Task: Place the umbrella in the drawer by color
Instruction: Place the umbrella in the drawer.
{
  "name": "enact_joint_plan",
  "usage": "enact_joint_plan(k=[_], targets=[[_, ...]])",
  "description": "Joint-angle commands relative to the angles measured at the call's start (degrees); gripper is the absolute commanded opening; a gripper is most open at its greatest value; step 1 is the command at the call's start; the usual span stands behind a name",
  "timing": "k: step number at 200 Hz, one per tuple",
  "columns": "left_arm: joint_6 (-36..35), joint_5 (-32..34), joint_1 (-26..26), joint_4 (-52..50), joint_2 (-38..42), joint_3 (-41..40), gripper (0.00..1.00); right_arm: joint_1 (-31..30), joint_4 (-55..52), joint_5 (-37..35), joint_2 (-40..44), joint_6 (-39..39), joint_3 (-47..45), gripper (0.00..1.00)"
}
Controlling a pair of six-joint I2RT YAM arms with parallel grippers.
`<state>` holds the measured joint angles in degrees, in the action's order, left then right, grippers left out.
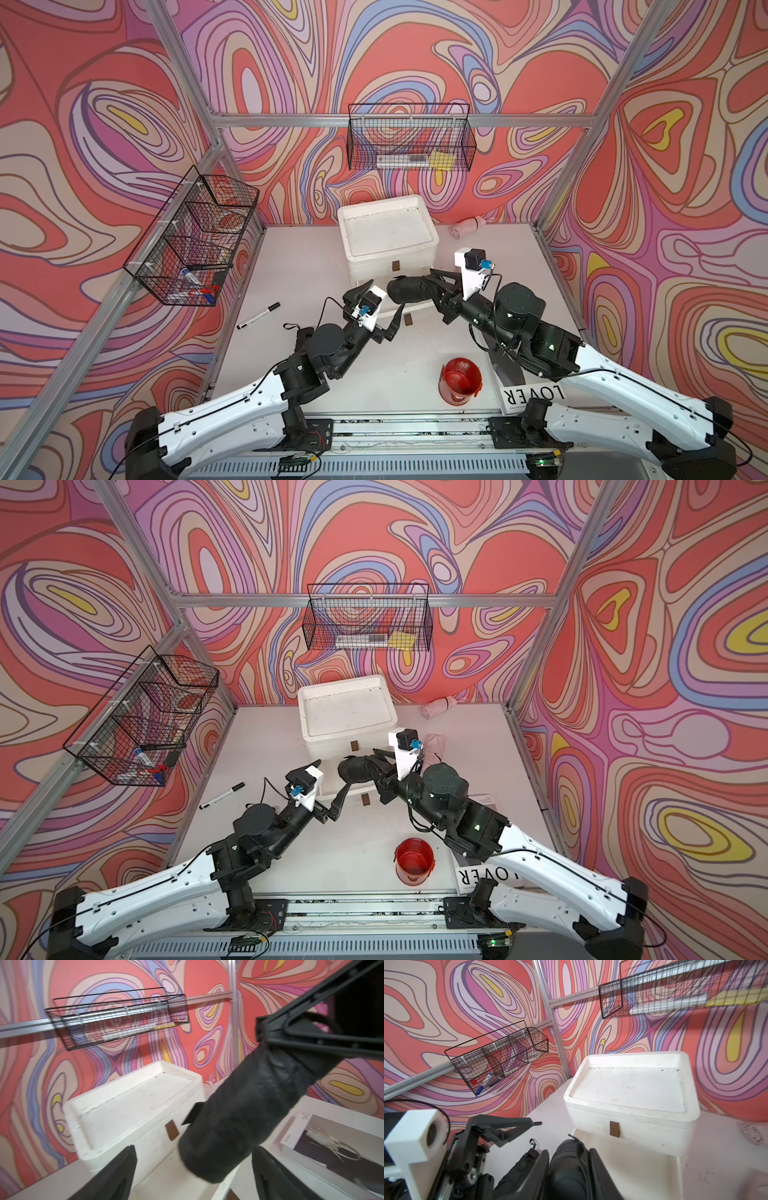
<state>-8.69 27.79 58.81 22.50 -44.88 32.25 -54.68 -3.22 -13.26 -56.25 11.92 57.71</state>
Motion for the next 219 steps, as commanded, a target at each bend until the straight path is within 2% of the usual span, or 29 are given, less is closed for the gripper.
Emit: enact_joint_plan(k=[1,26,50,76,92,124,138,157,180,219], targets=[[1.67,10.78,-0.25,1.9,3.82,-4.05,0.99,-0.02,5.14,-3.82,-3.49,-5.11,3.46,0.0],[2.23,10.92,-0.27,0.06,6.44,-5.77,0.99,0.49,7.07,-3.35,-9.0,-6.03,4.82,0.0],[2.26,12.57,-0.27,-2.02,7.5,-5.93,0.99,3.75,8.33,0.07,-14.48,-4.53,5.89,0.0],[1.49,15.6,-0.24,-2.6,9.22,-7.25,0.99,9.75,8.09,10.69,-19.69,3.29,6.71,0.0],[2.45,17.2,-0.26,-3.71,10.69,-8.05,0.99,11.27,9.14,15.31,-21.89,7.47,5.8,0.0],[4.51,20.68,-0.27,-3.56,12.7,-9.69,0.99,14.08,20.43,28.4,-27.08,20.61,0.66,0.0],[4.19,21.66,-0.24,-2.48,12.65,-10.01,0.99,14.66,24.4,31.7,-30.05,24.47,-0.12,0.0],[4.27,22.95,-0.27,-3.52,11.98,-9.26,0.99,14.73,23.87,33.21,-33.09,24.98,0.76,0.0],[6.69,24.31,-0.25,-8.62,11.57,-7.2,0.99,14.99,18.85,30.54,-33.38,22.35,1.09,0.29],[12.96,25.61,-0.26,-18.1,12.69,-4.56,0.99,15.3,4.34,18.36,-26.82,12.5,2.2,0.53]])
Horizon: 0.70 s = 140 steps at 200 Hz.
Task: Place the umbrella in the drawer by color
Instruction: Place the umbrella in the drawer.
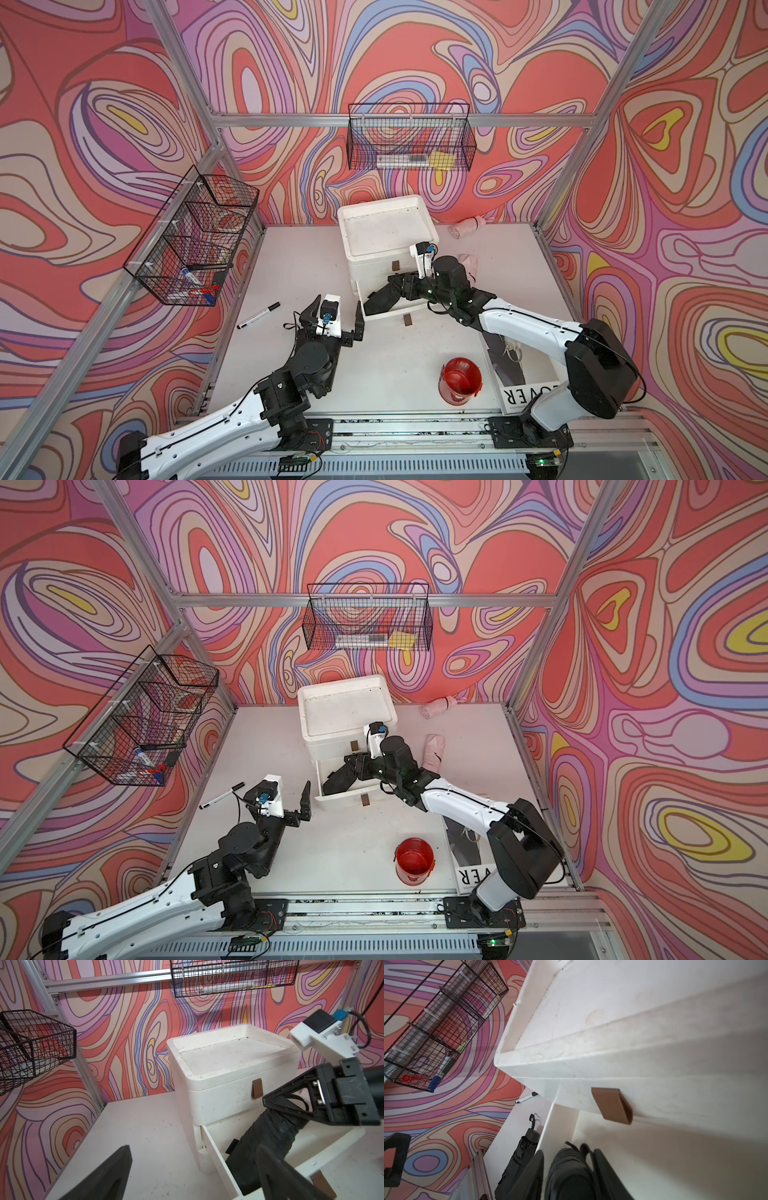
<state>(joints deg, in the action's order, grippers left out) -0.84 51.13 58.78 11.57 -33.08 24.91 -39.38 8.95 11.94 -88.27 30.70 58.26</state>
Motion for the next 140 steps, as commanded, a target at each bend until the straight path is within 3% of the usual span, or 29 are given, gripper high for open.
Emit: enact_joint_plan(k=[1,28,80,94,114,128,140], targets=[[5.26,2.33,-0.2,-7.4,0.9,2.83,0.99,0.0,-8.13,-7.11,5.38,-6.54,1.71,0.54],[9.88,5.56,-0.25,-14.91,0.23,6.3,0.99,0.0,-18.36,-11.74,9.81,-14.26,5.11,0.7],[26.21,12.52,-0.23,-37.18,-0.72,11.26,0.99,0.0,-20.6,-18.35,21.76,-22.93,0.98,0.73],[34.3,15.32,-0.33,-45.54,-1.13,12.09,0.99,0.0,-18.74,-17.08,24.72,-22.97,-1.66,0.73],[53.2,17.79,-0.88,-63.14,-2.67,14.06,0.99,-0.01,-17.35,-12.96,27.53,-22.64,-4.17,0.73],[60.93,15.68,-3.11,-70.87,-4.3,14.72,0.99,0.0,-18.27,-11.33,28.74,-21.58,-4.59,0.73],[62.12,10.47,-7.59,-72.52,-6.16,14.69,0.99,0.0,-18.28,-10.04,29.65,-21.09,-5.24,0.73]])
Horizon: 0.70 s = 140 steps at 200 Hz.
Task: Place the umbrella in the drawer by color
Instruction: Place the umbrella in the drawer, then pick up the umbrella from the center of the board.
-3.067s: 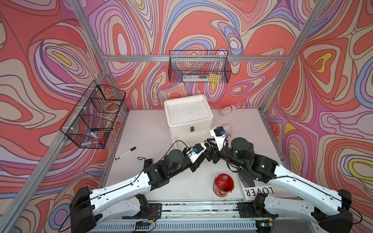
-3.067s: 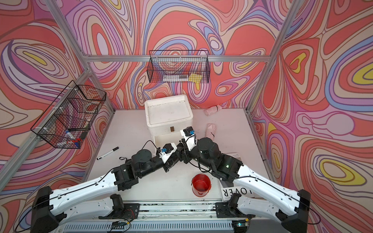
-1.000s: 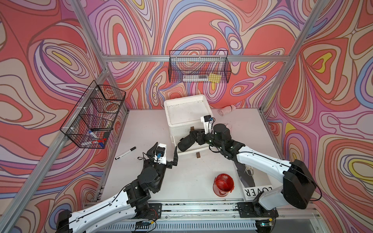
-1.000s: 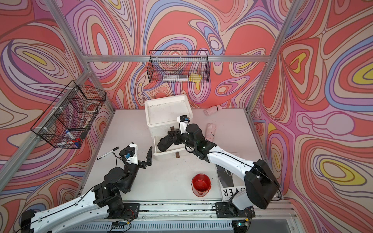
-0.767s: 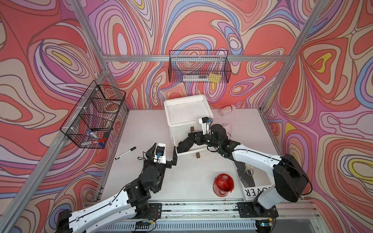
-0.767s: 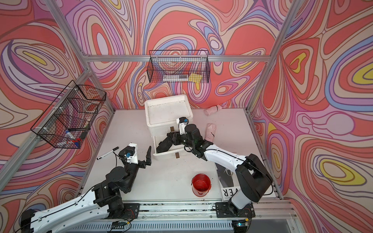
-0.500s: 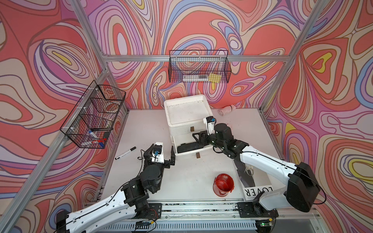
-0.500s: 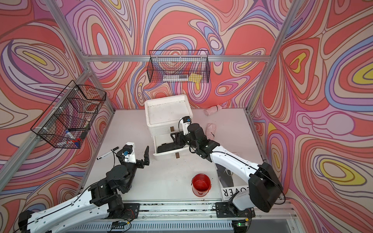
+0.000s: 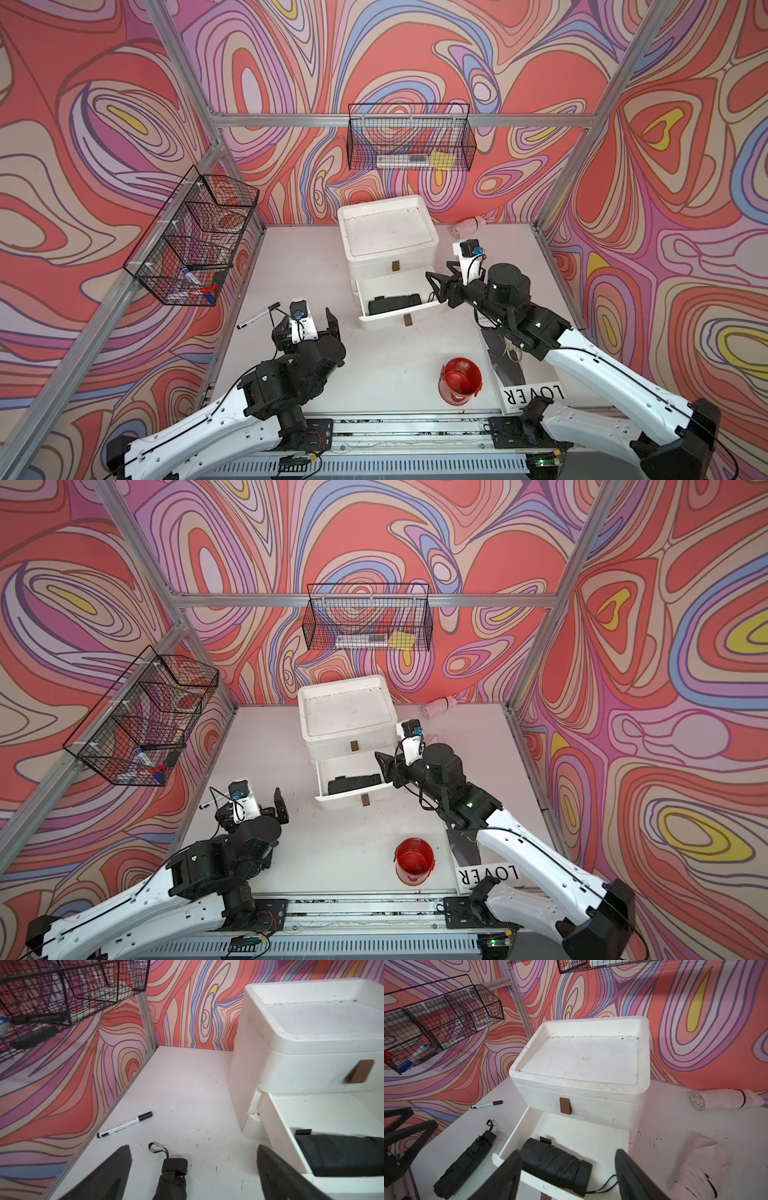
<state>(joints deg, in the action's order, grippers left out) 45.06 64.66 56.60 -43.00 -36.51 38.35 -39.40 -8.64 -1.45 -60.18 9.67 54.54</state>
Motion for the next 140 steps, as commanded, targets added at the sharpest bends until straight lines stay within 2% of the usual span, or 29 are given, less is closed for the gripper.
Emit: enact_joint_plan(k=[1,28,66,86,114,140], targets=[[16.17,-3.67,-5.82,-17.92,-2.93,1.23,0.99,0.02,-0.68,3.46,1.65,-0.03,-1.62,0.73],[10.8,-19.42,-15.64,-10.24,-8.54,-2.12,0.99,0.02,0.89,3.39,3.36,0.0,-3.58,0.73],[8.91,-33.17,-21.62,-2.9,-19.06,-4.75,0.99,0.02,1.41,3.56,5.05,-0.04,-4.52,0.74],[9.75,-37.43,-23.91,-2.83,-24.72,-4.19,0.99,0.02,2.03,2.59,5.58,-0.34,-5.27,0.74],[13.17,-40.08,-24.87,-3.42,-32.62,-3.6,0.99,0.02,2.4,2.55,5.57,-0.42,-5.42,0.74],[11.21,-42.45,-25.22,-2.74,-39.53,-0.55,0.99,0.02,2.45,2.21,5.44,-0.49,-5.41,0.74]])
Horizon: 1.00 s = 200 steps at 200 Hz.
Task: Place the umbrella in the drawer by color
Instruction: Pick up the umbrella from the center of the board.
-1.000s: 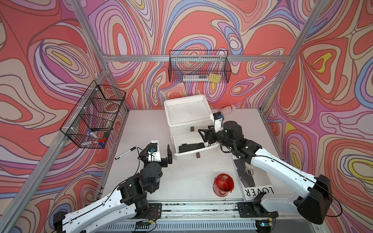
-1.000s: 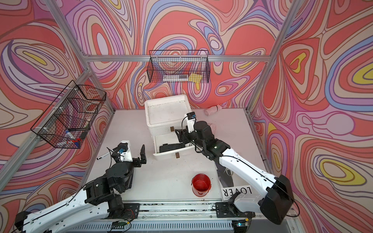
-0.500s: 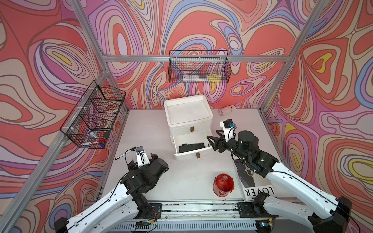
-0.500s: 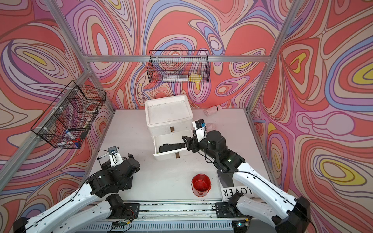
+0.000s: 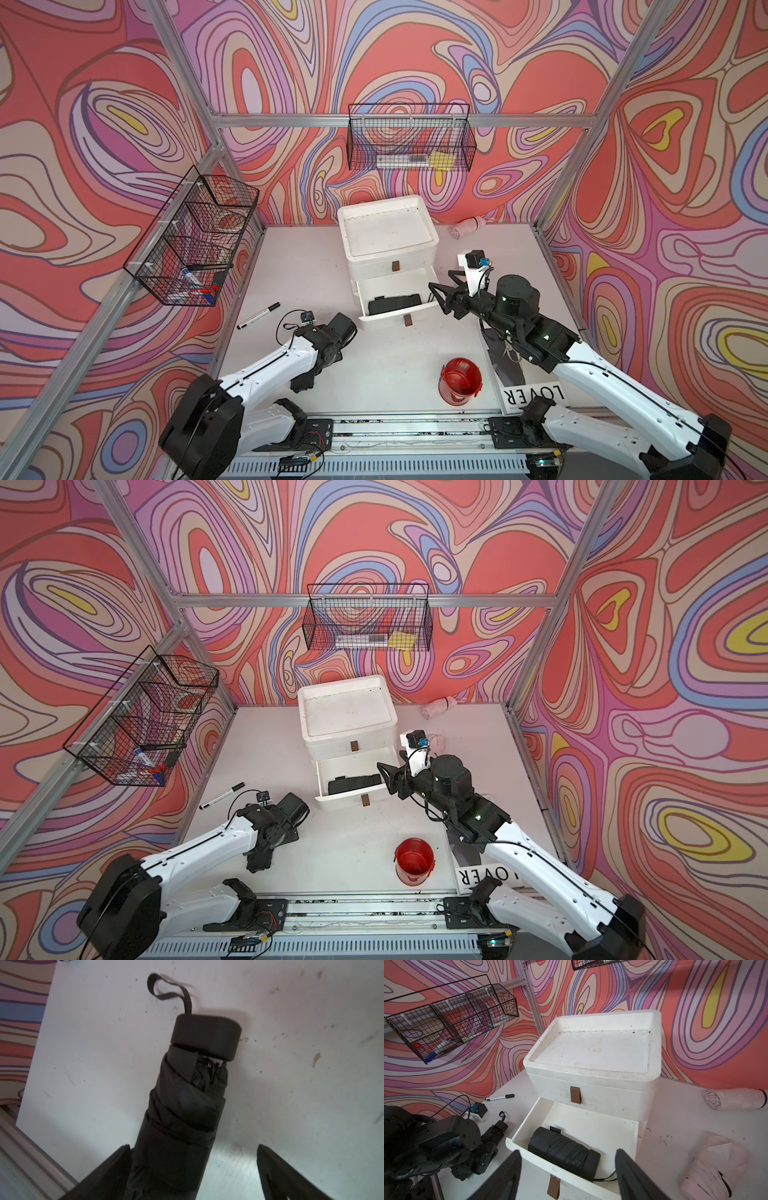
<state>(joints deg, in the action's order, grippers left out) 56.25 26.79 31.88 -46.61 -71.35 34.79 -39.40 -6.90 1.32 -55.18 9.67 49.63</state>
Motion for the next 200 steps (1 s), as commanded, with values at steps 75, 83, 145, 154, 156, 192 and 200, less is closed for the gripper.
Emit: enact_joint_plan(k=[75,83,145,154,156,192,200], targets=[[-6.3,-20.52,1.08,18.32,-14.0,4.51,0.65,0.02,0.84,-1.22,0.68,-0.97,-0.82,0.74],[-6.49,-19.48,1.08,18.18,-12.48,4.28,0.57,0.02,0.92,-1.2,0.64,-0.95,-0.85,0.74],[-7.8,-14.14,1.08,19.85,2.05,-0.61,0.03,0.02,1.71,-1.02,0.1,-1.15,-0.98,0.74],[-8.59,-13.16,1.12,19.94,5.04,-1.29,0.03,0.02,1.66,-1.01,-0.1,-1.14,-0.94,0.74],[-8.85,-12.96,1.14,20.01,5.6,-1.36,0.03,0.0,1.7,-1.05,-0.17,-1.08,-0.94,0.74],[-19.39,-15.23,1.08,23.4,18.79,-2.62,0.0,0.02,1.7,-0.31,-0.81,-1.06,-0.67,0.74],[-21.98,-17.07,1.13,25.34,21.77,-2.77,0.0,0.02,1.82,-0.26,-1.03,-1.06,-0.64,0.74]])
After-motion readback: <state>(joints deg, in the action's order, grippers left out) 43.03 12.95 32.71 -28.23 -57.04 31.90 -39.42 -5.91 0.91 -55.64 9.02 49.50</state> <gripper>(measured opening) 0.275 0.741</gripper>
